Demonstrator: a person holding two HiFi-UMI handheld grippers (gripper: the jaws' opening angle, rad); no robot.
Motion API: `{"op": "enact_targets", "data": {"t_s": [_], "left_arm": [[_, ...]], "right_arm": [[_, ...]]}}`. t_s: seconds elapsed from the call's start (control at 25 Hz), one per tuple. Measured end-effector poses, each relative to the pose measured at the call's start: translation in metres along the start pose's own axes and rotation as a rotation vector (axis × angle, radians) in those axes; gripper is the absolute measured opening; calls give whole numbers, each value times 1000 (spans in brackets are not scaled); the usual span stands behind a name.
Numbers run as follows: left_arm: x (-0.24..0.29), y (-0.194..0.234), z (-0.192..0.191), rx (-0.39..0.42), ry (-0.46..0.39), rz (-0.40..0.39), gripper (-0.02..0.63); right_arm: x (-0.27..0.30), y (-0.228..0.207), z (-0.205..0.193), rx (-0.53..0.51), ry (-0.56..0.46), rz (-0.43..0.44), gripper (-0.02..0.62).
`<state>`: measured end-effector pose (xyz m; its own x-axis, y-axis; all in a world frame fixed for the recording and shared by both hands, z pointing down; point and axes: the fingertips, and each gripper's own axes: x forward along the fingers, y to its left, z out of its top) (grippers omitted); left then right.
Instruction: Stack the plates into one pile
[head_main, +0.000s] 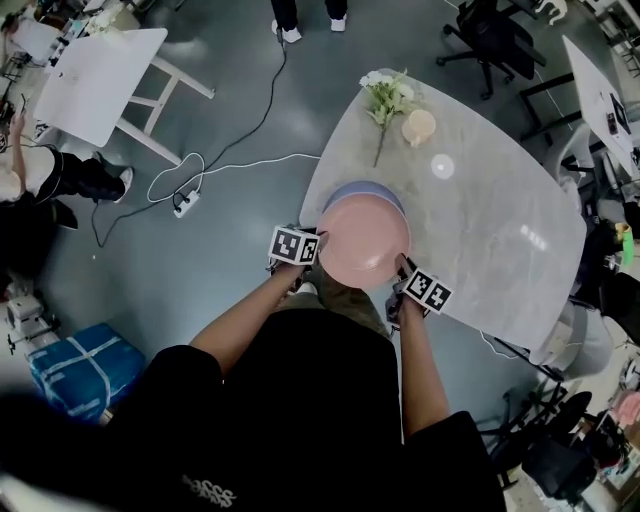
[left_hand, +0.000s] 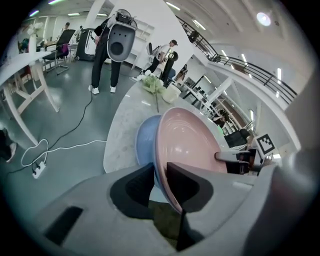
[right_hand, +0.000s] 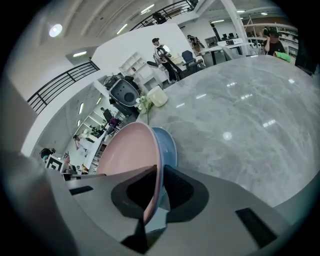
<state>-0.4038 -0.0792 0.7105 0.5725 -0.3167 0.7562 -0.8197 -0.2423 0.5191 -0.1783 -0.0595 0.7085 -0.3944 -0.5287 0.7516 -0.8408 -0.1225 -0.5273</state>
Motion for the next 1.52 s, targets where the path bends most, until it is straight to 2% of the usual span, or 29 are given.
{"op": "enact_targets", "data": {"t_s": [0.28,0.64,0.88,1.04,1.16,1.28,1.48,1.52], "left_arm": [[34,15,8,7,70,41,95],[47,27,15,-7,86,73,100],[46,27,15,10,87,100,104],[43,24,11,12,77,107,154],[40,23,11,-7,56,107,188],[35,22,16,17,19,107,195],[33,25,8,61,40,111,195],[33,25,5,62,43,111,195]], "right_arm": [[38,-21,13,-48,82,-29,43],[58,-20,21,-135,145,8,43],[58,-18,19,-142,151,24,44],[58,-17,18,-161,148,23,47],[58,-16,19,-191,150,4,48],[59,-15,19,-243,144,-40,54],[60,-17,17,-303,134,-115,56],[58,-19,15,-308,139,-137,94]]}}
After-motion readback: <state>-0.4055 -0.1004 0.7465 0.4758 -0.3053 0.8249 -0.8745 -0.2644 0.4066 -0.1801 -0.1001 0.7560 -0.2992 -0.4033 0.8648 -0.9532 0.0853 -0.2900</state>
